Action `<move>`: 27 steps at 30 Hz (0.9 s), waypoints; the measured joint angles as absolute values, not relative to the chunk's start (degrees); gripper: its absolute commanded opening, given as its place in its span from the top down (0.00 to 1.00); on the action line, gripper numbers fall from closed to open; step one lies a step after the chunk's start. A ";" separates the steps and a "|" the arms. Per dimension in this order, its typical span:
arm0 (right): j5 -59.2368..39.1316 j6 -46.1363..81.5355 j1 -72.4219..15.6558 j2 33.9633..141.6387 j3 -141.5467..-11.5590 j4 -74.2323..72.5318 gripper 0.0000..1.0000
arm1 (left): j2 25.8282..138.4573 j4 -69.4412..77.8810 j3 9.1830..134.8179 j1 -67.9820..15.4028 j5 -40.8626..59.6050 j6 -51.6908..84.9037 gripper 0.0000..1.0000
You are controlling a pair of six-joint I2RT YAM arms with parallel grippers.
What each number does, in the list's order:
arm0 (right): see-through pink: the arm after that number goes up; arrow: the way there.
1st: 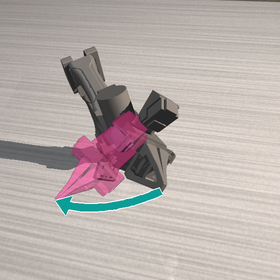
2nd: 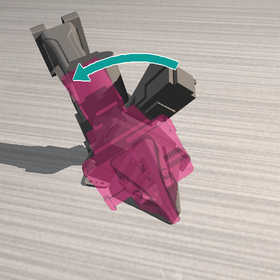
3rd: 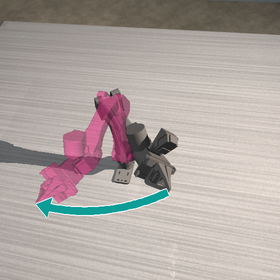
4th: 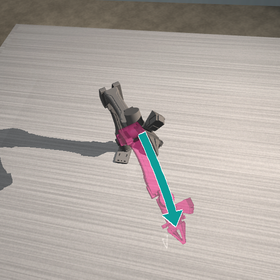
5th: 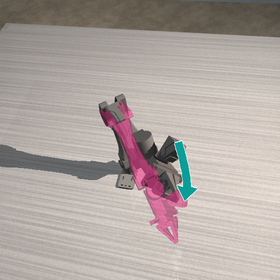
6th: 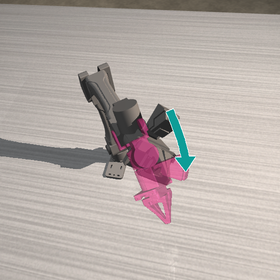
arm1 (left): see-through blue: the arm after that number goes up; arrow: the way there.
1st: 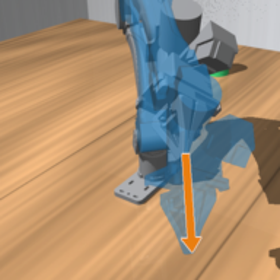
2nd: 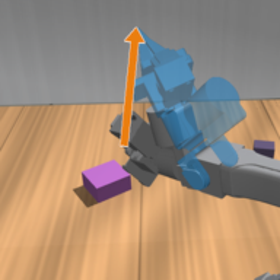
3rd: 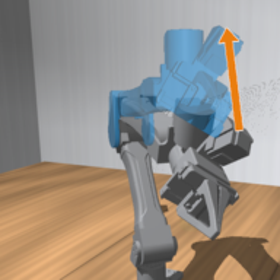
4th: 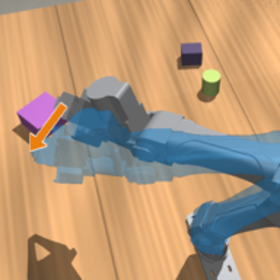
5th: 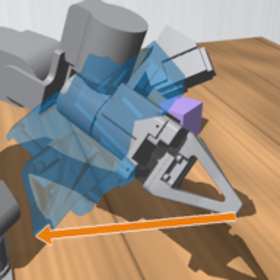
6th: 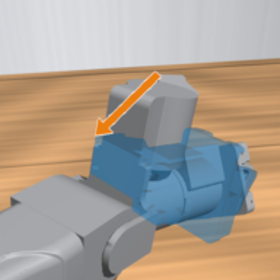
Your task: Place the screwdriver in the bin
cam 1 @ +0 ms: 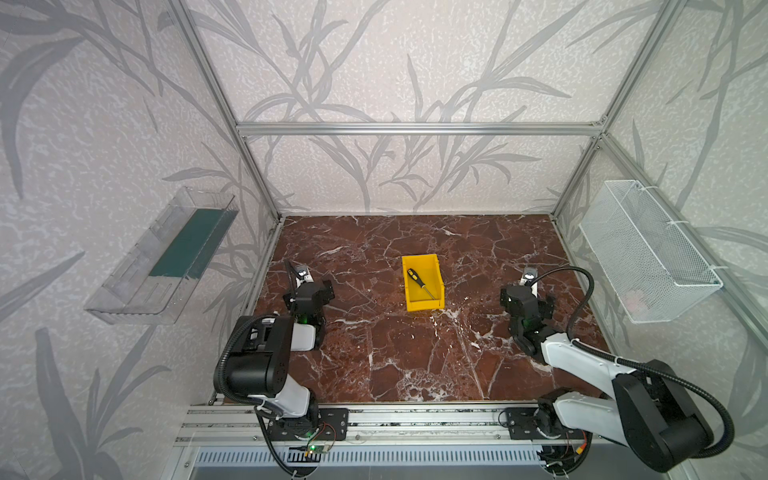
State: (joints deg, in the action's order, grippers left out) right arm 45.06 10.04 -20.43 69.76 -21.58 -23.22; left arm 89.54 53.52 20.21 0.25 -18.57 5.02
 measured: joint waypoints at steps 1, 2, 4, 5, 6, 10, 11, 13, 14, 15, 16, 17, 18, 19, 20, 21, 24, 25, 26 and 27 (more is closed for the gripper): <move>44.80 9.63 -20.43 69.84 -21.47 -23.75 0.01 | 89.54 54.04 20.21 0.25 -18.28 5.04 0.01; 44.49 9.19 -20.43 70.08 -21.47 -24.38 0.01 | 89.54 54.22 20.21 0.25 -18.11 5.04 0.01; 43.92 8.16 -20.43 70.67 -21.47 -25.87 0.01 | 89.56 54.54 20.21 0.25 -17.89 5.02 0.01; 43.46 7.35 -20.43 71.09 -21.45 -26.94 0.01 | 89.58 54.94 20.21 0.25 -17.85 4.99 0.01; 42.85 6.57 -20.43 71.48 -21.37 -28.12 0.01 | 89.58 55.16 20.21 0.25 -17.82 4.99 0.01; 38.89 1.87 -20.49 73.47 -19.94 -34.87 0.01 | 89.60 55.61 20.21 0.25 -17.67 4.99 0.01; 37.78 0.43 -20.62 74.13 -19.49 -36.80 0.01 | 89.60 55.77 20.21 0.25 -17.65 4.99 0.01; 35.81 -2.22 -21.04 75.20 -18.39 -40.56 0.01 | 89.60 55.94 20.21 0.25 -17.63 4.99 0.01; 34.81 -3.79 -21.39 75.81 -17.69 -42.59 0.01 | 89.60 56.01 20.21 0.25 -17.63 4.99 0.01; 33.98 -4.93 -21.69 76.29 -17.04 -44.31 0.01 | 89.60 56.05 20.21 0.25 -17.63 4.99 0.01; 33.26 -6.28 -22.15 76.93 -16.25 -46.46 0.01 | 89.60 56.10 20.21 0.25 -17.63 4.99 0.01; 32.69 -7.84 -22.76 77.76 -15.27 -49.19 0.01 | 89.60 56.16 20.21 0.25 -17.63 4.99 0.01; 32.32 -8.95 -23.29 78.50 -14.52 -51.24 0.01 | 89.60 56.18 20.21 0.25 -17.63 4.99 0.01; 31.81 -10.48 -24.12 79.77 -13.50 -54.33 0.01 | 89.60 56.18 20.21 0.25 -17.63 4.99 0.01; 31.05 -12.05 -24.75 81.43 -12.51 -57.54 0.01 | 89.60 56.18 20.21 0.25 -17.61 4.99 0.01; 30.17 -13.45 -25.10 83.09 -11.77 -60.38 0.01 | 89.60 56.21 20.21 0.25 -17.61 4.99 0.01; 29.28 -16.93 -26.89 89.82 -10.00 -68.01 0.01 | 89.60 56.21 20.21 0.25 -17.54 4.99 0.01; 29.43 -17.52 -27.27 90.61 -9.54 -69.38 0.01 | 89.60 56.21 20.21 0.25 -17.50 4.99 0.01; 29.43 -17.98 -27.42 90.74 -9.15 -70.74 0.01 | 89.60 56.21 20.21 0.25 -17.47 4.99 0.01; 29.52 -18.28 -27.40 90.72 -9.06 -71.77 0.01 | 89.60 56.21 20.21 0.25 -17.45 4.99 0.01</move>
State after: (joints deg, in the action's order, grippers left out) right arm 29.52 -18.28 -27.40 90.72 -9.06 -71.77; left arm 89.60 56.21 20.21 0.25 -17.45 4.99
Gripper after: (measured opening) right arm 0.991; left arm 0.990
